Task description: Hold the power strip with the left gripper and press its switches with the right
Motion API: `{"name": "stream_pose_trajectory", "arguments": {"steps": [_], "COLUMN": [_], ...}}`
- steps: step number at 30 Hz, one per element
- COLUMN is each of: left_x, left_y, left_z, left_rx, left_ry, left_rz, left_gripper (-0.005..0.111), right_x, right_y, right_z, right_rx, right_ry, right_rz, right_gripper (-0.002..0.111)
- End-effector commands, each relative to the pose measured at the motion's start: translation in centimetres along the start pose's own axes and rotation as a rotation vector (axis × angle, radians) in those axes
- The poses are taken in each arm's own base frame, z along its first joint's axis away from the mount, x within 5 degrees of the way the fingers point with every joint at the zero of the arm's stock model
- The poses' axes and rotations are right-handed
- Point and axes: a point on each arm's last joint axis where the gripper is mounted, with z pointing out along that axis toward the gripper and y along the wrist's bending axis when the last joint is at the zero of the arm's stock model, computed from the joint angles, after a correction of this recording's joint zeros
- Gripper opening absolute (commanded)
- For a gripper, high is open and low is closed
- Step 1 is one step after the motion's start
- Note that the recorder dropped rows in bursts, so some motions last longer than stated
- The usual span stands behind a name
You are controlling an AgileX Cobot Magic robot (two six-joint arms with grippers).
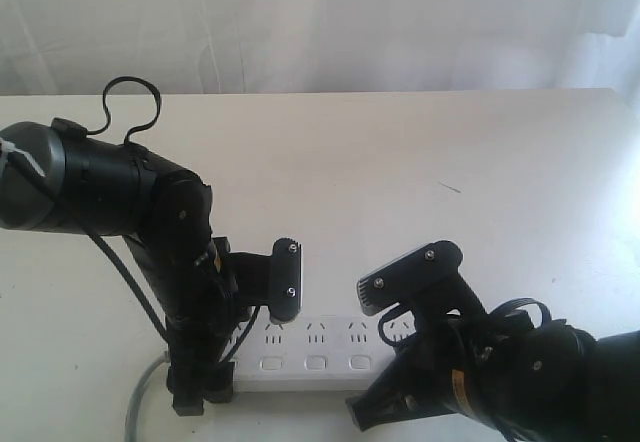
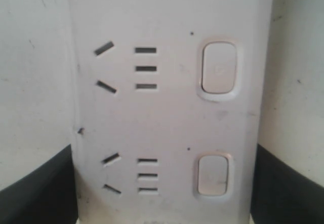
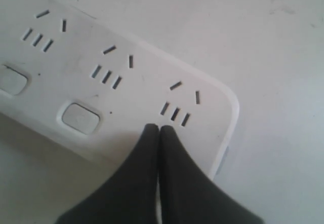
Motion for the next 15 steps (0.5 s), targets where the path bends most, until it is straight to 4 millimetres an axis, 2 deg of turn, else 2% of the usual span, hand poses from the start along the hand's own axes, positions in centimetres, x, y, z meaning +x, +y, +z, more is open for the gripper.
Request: {"name": "stream_pose_trajectory", "arguments": {"steps": [1, 4, 8, 11, 15], "left_x": [0.7, 0.7, 0.6, 0.6, 0.7], "left_y": [-1.0, -1.0, -1.0, -1.0, -0.9], "left_z": [0.8, 0.8, 0.8, 0.8, 0.8], "left_rx": [0.08, 0.077, 0.076, 0.076, 0.072], "left_ry": [0.07, 0.068, 0.063, 0.063, 0.064], "left_rz": [0.011, 0.011, 0.006, 0.006, 0.011], "left_gripper": [0.0, 0.0, 0.0, 0.0, 0.0], "right_x": [1.9, 1.1, -0.7, -2.4, -4.3], "right_y": [-0.3, -0.8, -1.1, -1.5, -2.3], "right_z": [0.6, 0.1, -1.8, -4.2, -8.8], "right_rx": [0.01, 0.058, 0.055, 0.039, -0.005], "right_ry": [0.086, 0.026, -0.093, -0.218, -0.418], "right_rz": [0.023, 0.029, 0.029, 0.047, 0.072], "right_gripper": [0.0, 0.0, 0.0, 0.0, 0.0]}}
